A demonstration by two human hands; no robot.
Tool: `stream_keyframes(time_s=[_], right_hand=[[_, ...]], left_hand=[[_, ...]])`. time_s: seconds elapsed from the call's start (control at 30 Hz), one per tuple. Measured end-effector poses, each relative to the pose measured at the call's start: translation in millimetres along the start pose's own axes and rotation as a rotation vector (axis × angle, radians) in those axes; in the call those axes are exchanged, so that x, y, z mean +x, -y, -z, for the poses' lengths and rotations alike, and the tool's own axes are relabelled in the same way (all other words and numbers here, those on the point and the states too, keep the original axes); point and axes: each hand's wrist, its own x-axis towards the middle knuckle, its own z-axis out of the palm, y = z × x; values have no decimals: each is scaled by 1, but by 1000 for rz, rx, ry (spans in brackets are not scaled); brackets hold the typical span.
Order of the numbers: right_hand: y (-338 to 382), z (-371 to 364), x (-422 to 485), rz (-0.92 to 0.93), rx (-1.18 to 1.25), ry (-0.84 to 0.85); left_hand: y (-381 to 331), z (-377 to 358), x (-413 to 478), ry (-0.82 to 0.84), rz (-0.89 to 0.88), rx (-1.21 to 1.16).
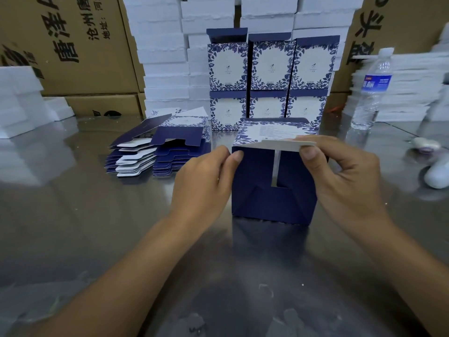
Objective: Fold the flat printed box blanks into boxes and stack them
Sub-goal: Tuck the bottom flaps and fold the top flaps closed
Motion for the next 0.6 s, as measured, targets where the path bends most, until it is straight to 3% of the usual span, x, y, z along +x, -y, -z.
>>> stream_keyframes(time_s=[0.4, 0.6], right_hand=[[3, -4, -1, -35, 32, 61], [-2, -2, 0, -61, 34, 57]], left_hand=[[2, 4, -1, -58, -129, 196], [2, 1, -1, 5, -64, 98]])
